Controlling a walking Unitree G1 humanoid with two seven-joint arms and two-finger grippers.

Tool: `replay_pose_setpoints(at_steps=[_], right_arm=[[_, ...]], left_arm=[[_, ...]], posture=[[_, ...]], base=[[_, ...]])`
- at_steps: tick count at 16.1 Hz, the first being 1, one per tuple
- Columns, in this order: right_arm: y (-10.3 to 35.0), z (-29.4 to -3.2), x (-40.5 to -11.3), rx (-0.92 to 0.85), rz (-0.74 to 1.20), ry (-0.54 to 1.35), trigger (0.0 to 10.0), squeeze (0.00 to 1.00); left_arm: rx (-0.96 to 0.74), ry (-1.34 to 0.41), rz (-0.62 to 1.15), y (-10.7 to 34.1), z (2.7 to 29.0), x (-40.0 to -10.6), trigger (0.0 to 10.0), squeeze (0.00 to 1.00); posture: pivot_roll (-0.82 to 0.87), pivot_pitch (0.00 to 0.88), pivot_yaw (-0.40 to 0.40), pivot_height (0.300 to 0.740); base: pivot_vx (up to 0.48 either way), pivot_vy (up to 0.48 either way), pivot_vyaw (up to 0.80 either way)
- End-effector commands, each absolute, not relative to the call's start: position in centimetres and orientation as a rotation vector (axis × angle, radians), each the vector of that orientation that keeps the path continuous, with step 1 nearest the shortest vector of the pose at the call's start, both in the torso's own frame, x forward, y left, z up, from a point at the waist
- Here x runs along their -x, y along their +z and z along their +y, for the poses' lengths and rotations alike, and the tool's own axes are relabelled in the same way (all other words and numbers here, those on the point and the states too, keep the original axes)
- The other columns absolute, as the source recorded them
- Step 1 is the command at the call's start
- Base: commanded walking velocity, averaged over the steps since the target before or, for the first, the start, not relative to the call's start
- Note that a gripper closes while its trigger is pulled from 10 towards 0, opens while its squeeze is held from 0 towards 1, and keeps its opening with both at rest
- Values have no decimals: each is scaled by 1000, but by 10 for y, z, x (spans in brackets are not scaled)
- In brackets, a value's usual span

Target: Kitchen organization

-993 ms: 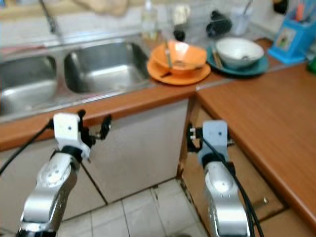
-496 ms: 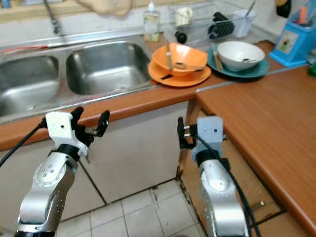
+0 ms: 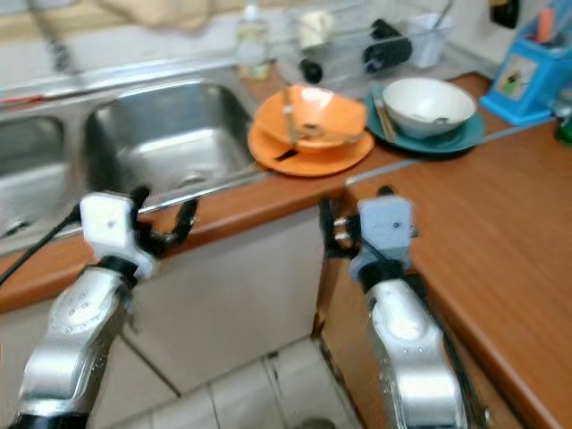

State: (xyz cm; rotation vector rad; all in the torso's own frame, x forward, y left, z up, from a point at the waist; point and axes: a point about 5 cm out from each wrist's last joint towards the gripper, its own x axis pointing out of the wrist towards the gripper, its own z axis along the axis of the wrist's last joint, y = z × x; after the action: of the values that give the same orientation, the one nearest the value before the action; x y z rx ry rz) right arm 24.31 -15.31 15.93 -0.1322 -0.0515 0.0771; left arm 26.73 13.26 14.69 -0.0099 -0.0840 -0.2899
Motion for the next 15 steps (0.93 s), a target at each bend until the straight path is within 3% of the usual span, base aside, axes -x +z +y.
replay_pose_setpoints(at_steps=[1,13,15], right_arm=[[163,-145,-242,114,-68,109,10000,1000],[183,-145,-226,119,-224,134,10000,1000],[183,-144,-225,119,-222,140,10000,918]], left_arm=[[-15,-274,-87,149,140,-267,10000,0],[5,-289,-85,148,135,-263,10000,0],[6,-287,-84,148,134,-263,10000,0]], posture=[[-145,0,43,740],[-155,0,35,740],[-158,0,34,740]], base=[[412,0,0],[341,0,0],[0,0,0]])
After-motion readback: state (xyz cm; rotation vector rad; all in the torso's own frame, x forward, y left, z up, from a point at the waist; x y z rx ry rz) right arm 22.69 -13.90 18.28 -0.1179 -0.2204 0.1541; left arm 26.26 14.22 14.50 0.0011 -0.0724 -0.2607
